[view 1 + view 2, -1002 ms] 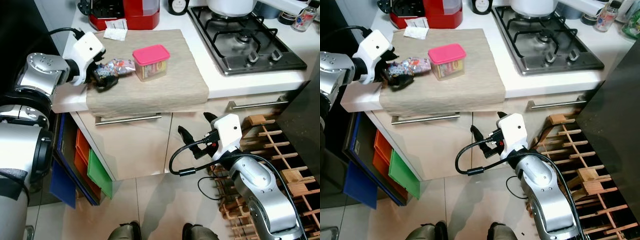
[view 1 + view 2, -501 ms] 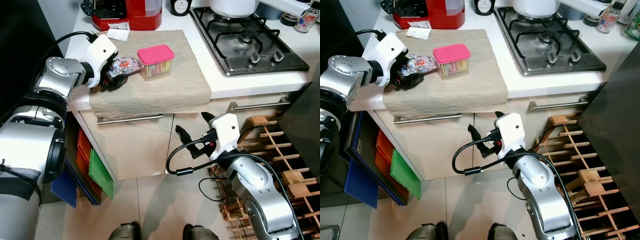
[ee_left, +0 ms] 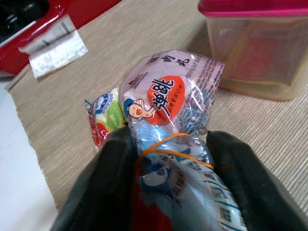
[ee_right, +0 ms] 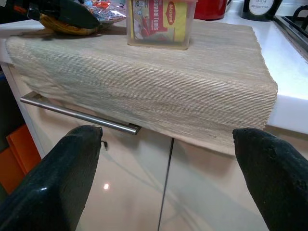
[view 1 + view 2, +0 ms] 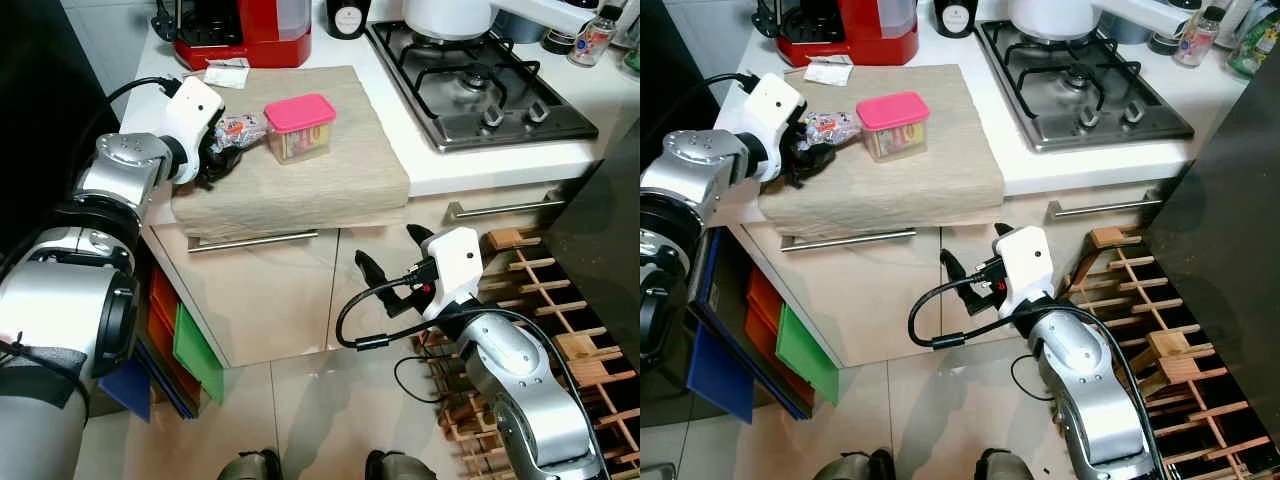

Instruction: Restocking fridge

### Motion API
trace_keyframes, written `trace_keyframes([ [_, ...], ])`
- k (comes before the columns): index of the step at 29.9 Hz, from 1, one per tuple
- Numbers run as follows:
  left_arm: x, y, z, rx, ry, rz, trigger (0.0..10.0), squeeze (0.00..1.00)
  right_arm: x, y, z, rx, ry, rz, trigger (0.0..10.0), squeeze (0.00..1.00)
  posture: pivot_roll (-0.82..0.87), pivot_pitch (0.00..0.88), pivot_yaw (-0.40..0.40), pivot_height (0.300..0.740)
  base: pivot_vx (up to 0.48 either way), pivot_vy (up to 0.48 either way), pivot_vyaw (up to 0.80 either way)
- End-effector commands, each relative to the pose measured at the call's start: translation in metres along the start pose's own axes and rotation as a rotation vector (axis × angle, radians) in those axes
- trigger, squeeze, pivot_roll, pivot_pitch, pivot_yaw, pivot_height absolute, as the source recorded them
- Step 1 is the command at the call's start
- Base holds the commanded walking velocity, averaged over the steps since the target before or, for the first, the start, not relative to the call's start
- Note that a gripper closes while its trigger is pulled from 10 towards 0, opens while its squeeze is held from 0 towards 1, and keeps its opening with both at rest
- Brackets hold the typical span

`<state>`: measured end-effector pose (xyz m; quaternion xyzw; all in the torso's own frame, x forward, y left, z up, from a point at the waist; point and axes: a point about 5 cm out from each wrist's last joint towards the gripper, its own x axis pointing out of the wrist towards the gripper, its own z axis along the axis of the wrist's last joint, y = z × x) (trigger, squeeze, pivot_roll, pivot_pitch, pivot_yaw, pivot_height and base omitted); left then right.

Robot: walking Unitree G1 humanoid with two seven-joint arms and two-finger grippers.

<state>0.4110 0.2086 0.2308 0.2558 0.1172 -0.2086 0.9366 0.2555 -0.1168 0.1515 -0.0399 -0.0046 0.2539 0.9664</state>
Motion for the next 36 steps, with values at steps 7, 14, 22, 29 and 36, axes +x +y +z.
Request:
trace_keyframes([
  [7, -0.007, 0.013, 0.012, -0.052, -0.083, 0.046, 0.0, 0.0, -0.001, -0.003, -0.008, 0.02, 0.03, -0.023, 10.0, 0.27, -0.17, 0.135, 0.028, 0.74, 0.0, 0.0, 0.0],
  [14, -0.024, 0.035, 0.045, -0.012, -0.24, 0.071, 0.0, 0.0, 0.004, 0.0, -0.007, 0.03, 0.012, -0.027, 10.0, 0.27, -0.15, 0.123, 0.053, 0.74, 0.0, 0.0, 0.0],
  [22, -0.046, 0.053, 0.073, -0.077, -0.441, 0.089, 0.0, 0.0, 0.017, -0.003, -0.006, 0.042, -0.032, -0.056, 10.0, 0.27, -0.11, 0.038, 0.076, 0.74, 0.0, 0.0, 0.0],
  [29, -0.038, 0.027, 0.062, -0.194, -0.538, 0.078, 0.0, 0.0, 0.023, -0.02, -0.004, 0.051, -0.076, -0.162, 10.0, 0.27, -0.08, 0.0, 0.099, 0.74, 0.0, 0.0, 0.0],
  [36, -0.051, -0.035, 0.042, -0.36, -0.685, 0.169, 0.0, 0.0, 0.027, -0.053, 0.015, -0.025, -0.233, -0.411, 10.0, 0.27, -0.01, 0.0, 0.074, 0.74, 0.0, 0.0, 0.0],
])
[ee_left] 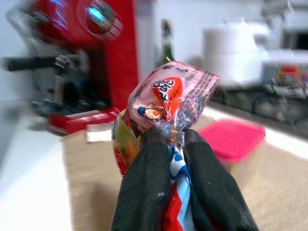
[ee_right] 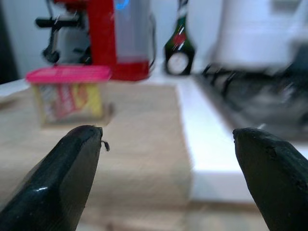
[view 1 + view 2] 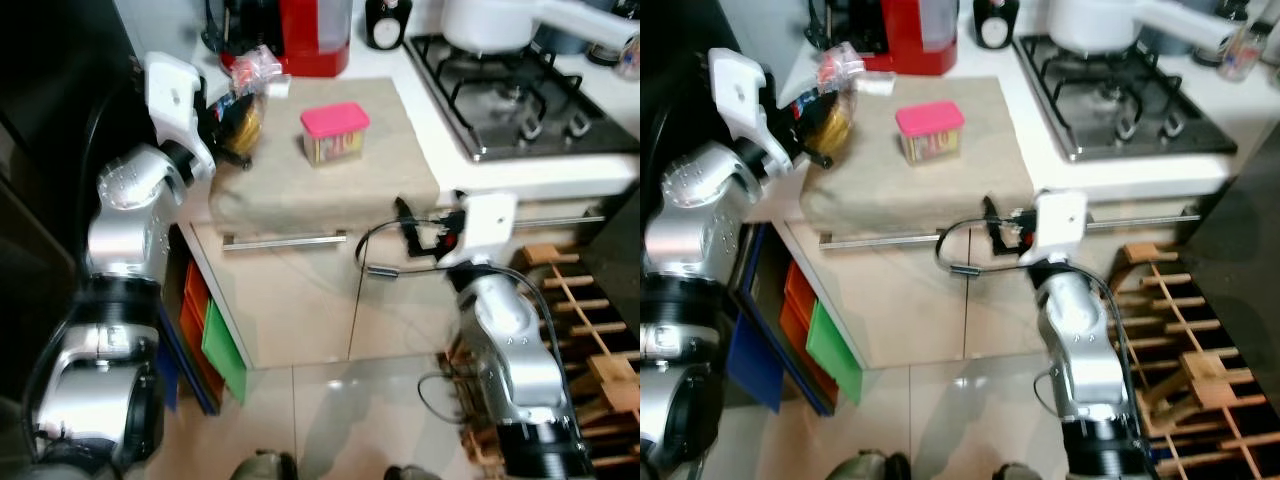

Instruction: Restocking fridge

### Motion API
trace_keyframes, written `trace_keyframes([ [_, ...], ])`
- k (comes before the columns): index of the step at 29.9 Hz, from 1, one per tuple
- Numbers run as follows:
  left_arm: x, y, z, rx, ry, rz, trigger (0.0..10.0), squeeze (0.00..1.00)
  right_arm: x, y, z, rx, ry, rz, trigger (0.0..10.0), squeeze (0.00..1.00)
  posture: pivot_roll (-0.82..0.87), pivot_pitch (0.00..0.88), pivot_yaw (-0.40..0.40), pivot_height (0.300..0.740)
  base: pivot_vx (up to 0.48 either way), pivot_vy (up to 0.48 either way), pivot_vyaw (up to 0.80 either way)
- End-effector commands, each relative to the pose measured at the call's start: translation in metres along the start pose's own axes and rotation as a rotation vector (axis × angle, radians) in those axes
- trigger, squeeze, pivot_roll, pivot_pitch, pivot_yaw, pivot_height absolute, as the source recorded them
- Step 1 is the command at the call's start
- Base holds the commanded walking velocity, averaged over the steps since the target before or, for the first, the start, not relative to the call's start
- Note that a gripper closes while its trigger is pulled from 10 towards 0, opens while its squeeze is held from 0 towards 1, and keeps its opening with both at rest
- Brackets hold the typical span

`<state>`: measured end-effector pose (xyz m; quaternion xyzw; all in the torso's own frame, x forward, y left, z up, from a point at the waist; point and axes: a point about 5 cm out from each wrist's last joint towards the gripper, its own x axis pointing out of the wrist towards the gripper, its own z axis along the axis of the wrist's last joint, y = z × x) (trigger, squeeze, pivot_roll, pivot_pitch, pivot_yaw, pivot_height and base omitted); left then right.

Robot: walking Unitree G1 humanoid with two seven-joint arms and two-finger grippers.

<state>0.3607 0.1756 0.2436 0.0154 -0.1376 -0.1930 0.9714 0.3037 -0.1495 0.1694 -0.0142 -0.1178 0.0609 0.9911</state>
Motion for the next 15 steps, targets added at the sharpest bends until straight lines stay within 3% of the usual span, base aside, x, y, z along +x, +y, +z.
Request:
trace_keyframes([
  [1, -0.002, -0.004, 0.022, 0.01, -0.105, 0.048, 0.0, 0.0, 0.003, 0.0, 0.002, -0.012, -0.03, -0.02, 10.0, 0.27, 0.0, 0.0, 0.072, 0.74, 0.0, 0.0, 0.0],
  [3, -0.003, -0.006, 0.019, 0.004, -0.107, 0.064, 0.0, 0.0, 0.004, 0.0, 0.003, -0.005, -0.035, -0.026, 10.0, 0.27, 0.0, 0.0, 0.071, 0.74, 0.0, 0.0, 0.0],
  [7, -0.015, -0.015, 0.02, 0.013, -0.127, 0.198, 0.0, 0.0, 0.011, 0.004, 0.001, 0.004, -0.053, -0.03, 10.0, 0.27, 0.01, 0.0, 0.072, 0.74, 0.0, 0.0, 0.0],
  [8, -0.016, -0.013, 0.019, 0.032, -0.12, 0.246, 10.0, 0.0, 0.012, 0.005, 0.001, 0.01, -0.054, -0.026, 10.0, 0.27, 0.01, 0.0, 0.071, 0.74, 0.0, 0.0, 0.0],
  [12, -0.016, -0.014, 0.009, 0.057, -0.077, 0.325, 10.0, 0.0, 0.013, 0.014, -0.001, 0.03, -0.053, 0.027, 10.0, 0.26, 0.0, 0.0, 0.069, 0.74, 0.0, 0.0, 0.0],
  [15, -0.035, -0.021, -0.018, 0.017, -0.01, 0.399, 10.0, 0.0, 0.01, 0.022, -0.005, 0.034, -0.024, 0.086, 10.0, 0.26, -0.02, 0.0, 0.051, 0.74, 0.0, 0.0, 0.0],
])
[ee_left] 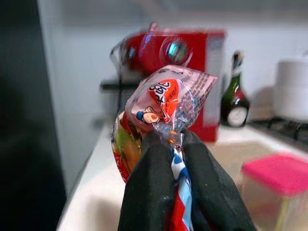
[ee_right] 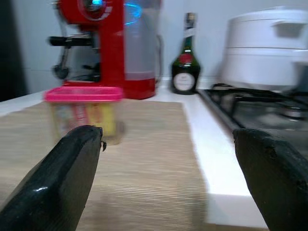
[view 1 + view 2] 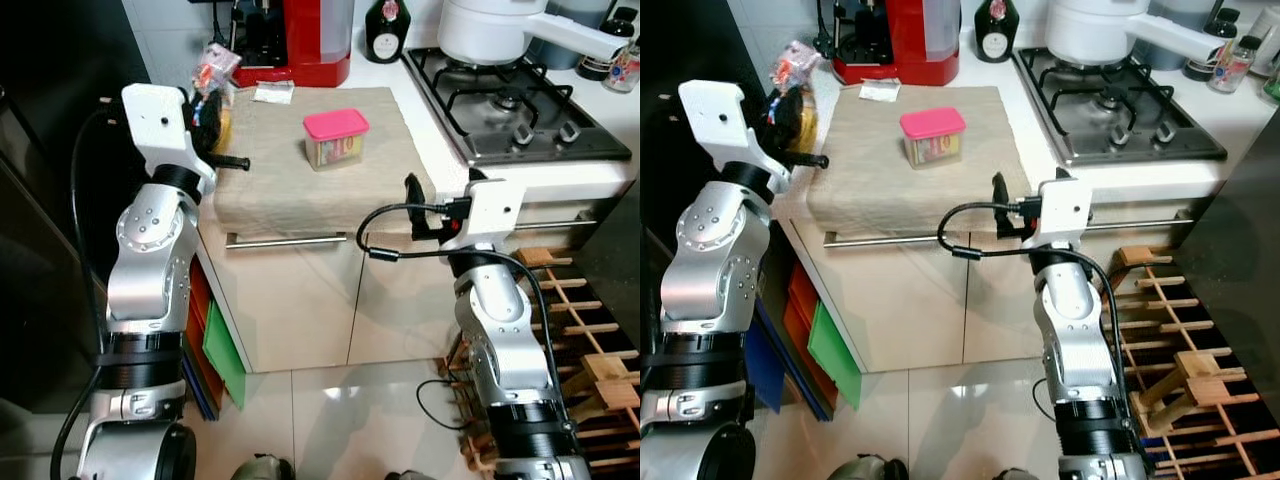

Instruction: Restocking fridge

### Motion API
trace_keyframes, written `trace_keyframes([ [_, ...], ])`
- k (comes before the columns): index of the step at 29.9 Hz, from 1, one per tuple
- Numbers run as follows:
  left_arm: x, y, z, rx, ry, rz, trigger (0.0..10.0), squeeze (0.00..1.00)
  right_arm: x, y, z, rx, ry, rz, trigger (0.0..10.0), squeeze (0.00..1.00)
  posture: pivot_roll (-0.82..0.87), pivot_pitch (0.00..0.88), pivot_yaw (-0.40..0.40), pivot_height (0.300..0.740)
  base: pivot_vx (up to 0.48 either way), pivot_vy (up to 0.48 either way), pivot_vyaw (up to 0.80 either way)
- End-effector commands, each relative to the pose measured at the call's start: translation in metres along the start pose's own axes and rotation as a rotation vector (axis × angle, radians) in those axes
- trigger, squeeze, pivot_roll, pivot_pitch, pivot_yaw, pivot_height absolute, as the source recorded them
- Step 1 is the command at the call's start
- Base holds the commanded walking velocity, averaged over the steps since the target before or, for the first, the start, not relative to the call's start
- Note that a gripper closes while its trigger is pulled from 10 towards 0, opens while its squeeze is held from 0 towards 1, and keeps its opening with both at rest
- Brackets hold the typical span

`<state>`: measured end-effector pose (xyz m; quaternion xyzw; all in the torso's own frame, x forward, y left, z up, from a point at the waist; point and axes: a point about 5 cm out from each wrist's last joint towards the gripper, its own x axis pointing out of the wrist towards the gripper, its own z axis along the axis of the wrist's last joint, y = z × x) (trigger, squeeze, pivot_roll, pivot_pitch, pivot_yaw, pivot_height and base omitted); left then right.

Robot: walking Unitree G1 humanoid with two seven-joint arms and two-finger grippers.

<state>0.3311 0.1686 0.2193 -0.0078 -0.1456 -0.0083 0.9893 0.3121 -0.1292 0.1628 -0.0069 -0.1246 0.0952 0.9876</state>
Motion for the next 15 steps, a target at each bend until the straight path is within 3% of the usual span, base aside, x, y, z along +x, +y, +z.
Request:
trace_keyframes([
  [1, -0.007, 0.0, -0.003, 0.007, 0.005, 0.032, 10.0, 0.0, 0.0, 0.001, 0.003, 0.011, -0.007, 0.018, 10.0, 0.26, -0.02, 0.0, 0.051, 0.74, 0.0, 0.0, 0.0],
  [8, -0.022, -0.01, 0.024, 0.088, -0.133, 0.014, 10.0, 0.0, -0.005, -0.014, 0.005, -0.027, -0.014, -0.009, 10.0, 0.26, -0.03, 0.0, 0.005, 0.74, 0.0, 0.0, 0.0],
  [15, -0.023, -0.017, 0.017, 0.081, -0.112, 0.018, 10.0, 0.0, -0.001, -0.016, 0.008, -0.039, -0.03, -0.014, 10.0, 0.26, -0.03, 0.0, -0.002, 0.74, -0.034, 0.0, 0.0],
])
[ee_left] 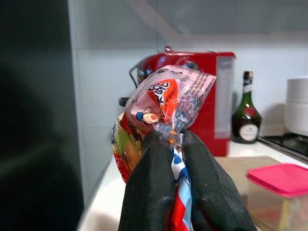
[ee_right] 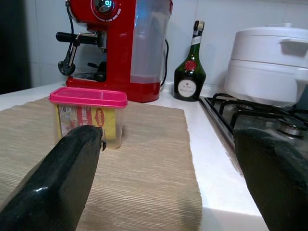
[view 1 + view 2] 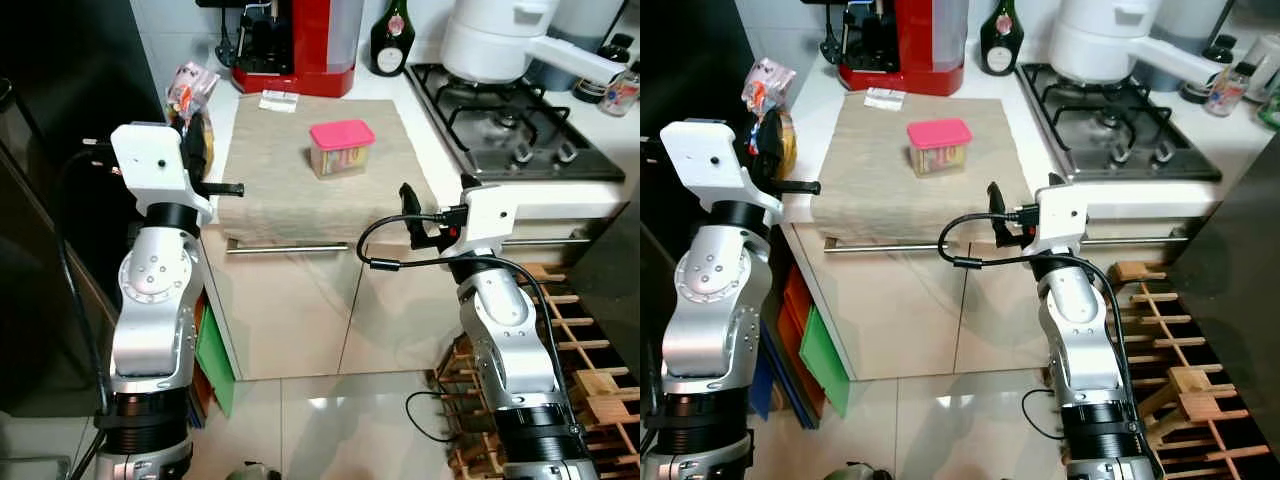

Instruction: Restocking fridge

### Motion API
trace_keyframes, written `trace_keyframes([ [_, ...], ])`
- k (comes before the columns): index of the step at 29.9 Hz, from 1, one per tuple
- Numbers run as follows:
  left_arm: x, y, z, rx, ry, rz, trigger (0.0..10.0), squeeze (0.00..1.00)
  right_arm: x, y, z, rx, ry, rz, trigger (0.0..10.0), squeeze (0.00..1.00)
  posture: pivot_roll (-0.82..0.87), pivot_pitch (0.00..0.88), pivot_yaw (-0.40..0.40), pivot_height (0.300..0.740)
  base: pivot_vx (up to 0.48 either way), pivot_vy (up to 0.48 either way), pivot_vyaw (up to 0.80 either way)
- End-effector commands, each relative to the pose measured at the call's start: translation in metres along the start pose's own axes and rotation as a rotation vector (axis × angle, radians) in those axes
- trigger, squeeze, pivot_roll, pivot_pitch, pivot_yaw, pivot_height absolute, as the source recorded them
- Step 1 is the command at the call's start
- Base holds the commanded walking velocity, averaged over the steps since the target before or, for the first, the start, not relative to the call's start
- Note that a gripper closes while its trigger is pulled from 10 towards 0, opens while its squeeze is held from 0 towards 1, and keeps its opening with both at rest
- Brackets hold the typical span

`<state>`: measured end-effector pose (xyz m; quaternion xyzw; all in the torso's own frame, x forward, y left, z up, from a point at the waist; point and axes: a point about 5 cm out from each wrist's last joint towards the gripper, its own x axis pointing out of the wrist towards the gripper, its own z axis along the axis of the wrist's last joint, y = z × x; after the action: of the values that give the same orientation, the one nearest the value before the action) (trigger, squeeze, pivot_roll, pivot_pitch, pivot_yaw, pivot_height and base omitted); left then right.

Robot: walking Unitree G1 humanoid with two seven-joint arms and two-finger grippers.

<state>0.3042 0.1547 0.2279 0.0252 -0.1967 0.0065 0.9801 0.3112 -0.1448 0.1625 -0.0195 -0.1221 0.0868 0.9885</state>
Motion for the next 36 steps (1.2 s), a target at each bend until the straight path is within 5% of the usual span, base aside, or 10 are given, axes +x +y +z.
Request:
trace_keyframes([
  [1, 0.0, -0.004, 0.002, 0.008, -0.005, -0.01, 10.0, 0.0, 0.004, 0.0, 0.008, -0.009, -0.037, 0.001, 10.0, 0.26, -0.03, 0.0, 0.002, 0.74, -0.255, 0.0, 0.0],
  [13, -0.004, -0.006, -0.013, 0.039, 0.063, -0.052, 10.0, 0.0, -0.003, 0.006, -0.012, 0.091, 0.047, -0.027, 10.0, 0.26, -0.03, 0.0, 0.03, 0.74, -0.256, 0.0, 0.0],
  [36, -0.01, -0.011, -0.026, 0.046, 0.118, -0.068, 10.0, 0.0, -0.01, 0.004, -0.021, 0.069, 0.089, -0.022, 10.0, 0.26, -0.04, 0.0, 0.033, 0.74, -0.27, 0.0, 0.0],
])
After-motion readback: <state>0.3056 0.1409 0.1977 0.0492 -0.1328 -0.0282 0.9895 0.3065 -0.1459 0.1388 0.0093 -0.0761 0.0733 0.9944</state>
